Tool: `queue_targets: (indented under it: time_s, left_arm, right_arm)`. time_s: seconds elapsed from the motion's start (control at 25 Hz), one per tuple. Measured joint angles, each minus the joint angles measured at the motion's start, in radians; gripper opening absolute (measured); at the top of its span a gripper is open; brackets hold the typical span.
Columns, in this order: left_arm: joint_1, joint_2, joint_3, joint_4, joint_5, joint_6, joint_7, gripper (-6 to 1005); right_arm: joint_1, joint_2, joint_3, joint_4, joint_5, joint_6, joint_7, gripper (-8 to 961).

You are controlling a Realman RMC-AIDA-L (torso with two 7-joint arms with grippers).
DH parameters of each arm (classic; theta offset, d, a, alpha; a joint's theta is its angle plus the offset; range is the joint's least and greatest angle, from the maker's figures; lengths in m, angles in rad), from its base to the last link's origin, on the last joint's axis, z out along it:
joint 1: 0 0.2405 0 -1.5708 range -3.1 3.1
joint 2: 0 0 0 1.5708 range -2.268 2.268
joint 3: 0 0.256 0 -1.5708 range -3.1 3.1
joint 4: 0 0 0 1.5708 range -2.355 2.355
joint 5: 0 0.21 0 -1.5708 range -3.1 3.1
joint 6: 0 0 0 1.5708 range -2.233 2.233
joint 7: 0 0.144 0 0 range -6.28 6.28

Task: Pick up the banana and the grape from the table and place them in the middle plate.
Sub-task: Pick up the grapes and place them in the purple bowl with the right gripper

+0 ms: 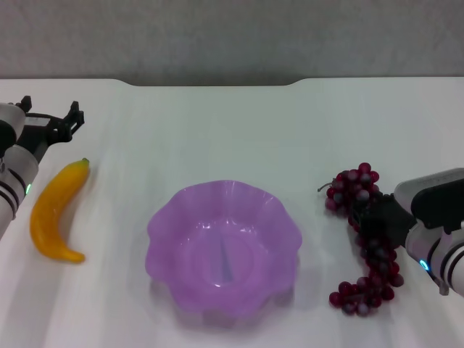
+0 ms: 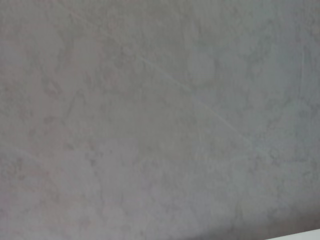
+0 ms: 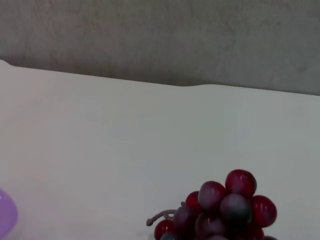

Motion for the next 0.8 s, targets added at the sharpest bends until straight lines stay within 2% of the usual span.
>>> queue_targets:
  time_s: [0.36, 0.8]
  left_arm:
    - [0.001, 0.001, 0.0, -0.001, 0.0, 0.0, 0.002, 879]
    - [0.002, 0.002, 0.002, -0.001, 0.0, 0.0, 0.002, 879]
  right_arm:
    - [-0.002, 0.0, -0.009, 0.001, 0.0, -0.002, 0.0, 384]
    - [0.003, 0.0, -0.028, 0.001, 0.003, 0.003, 0.005, 379]
